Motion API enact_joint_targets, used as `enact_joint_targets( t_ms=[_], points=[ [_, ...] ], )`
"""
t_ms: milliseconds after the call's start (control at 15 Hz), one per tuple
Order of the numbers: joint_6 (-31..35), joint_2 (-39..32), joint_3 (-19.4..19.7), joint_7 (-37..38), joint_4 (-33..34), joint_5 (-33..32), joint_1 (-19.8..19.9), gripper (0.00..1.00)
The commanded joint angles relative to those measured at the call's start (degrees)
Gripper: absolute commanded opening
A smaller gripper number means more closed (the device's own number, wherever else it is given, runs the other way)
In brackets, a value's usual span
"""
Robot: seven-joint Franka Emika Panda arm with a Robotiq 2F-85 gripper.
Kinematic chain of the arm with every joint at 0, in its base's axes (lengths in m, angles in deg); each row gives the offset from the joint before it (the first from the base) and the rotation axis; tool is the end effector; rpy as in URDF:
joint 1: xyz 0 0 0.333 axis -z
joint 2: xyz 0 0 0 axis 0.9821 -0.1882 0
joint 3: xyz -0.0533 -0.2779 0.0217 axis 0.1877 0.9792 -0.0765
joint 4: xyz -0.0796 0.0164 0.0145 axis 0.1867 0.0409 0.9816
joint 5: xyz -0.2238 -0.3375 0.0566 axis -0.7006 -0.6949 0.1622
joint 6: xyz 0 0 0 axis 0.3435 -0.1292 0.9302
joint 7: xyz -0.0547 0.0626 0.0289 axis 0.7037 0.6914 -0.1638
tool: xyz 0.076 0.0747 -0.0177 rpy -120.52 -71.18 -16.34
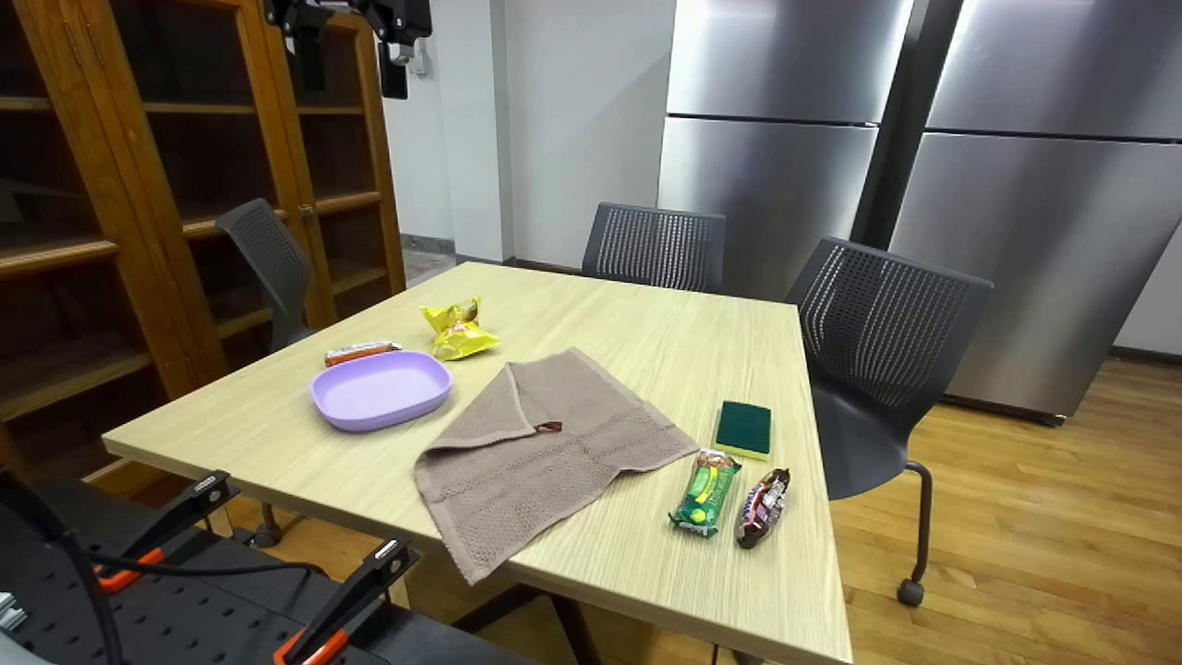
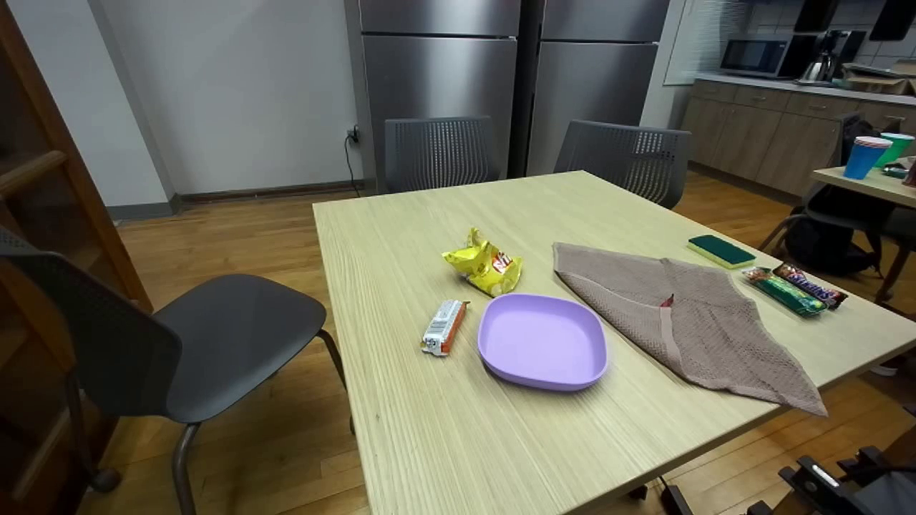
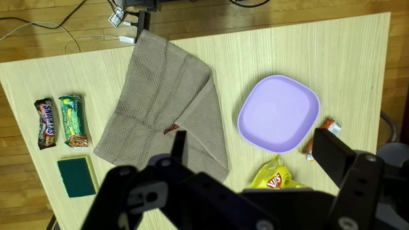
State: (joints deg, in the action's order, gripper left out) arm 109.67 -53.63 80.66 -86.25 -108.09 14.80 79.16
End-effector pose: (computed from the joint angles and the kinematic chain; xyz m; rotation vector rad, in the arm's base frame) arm 0.4093 -0.0040 0.4439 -3.1144 0.0472 0.0327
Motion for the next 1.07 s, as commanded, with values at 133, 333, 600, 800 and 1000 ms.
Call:
enact_joint_targets(
  t_ms=[133, 333, 600, 800, 1000],
  points=[
    [-0.2, -0.4, -2.0, 2.5, 0.5, -0.8, 0.2, 1.0],
    [0.2, -1.3, -4.0, 3.8, 0.4, -1.1, -0.6, 1.0],
    [1.2, -3.8, -7.7, 7.5, 0.7, -1.6, -1.7, 1.0],
    [2.4, -6.0, -9.9, 10.7, 1.1, -1.4, -2.6, 1.0],
    [4.6, -8.5, -11.8, 14.4, 1.4, -1.6, -3.2, 1.0]
  ],
)
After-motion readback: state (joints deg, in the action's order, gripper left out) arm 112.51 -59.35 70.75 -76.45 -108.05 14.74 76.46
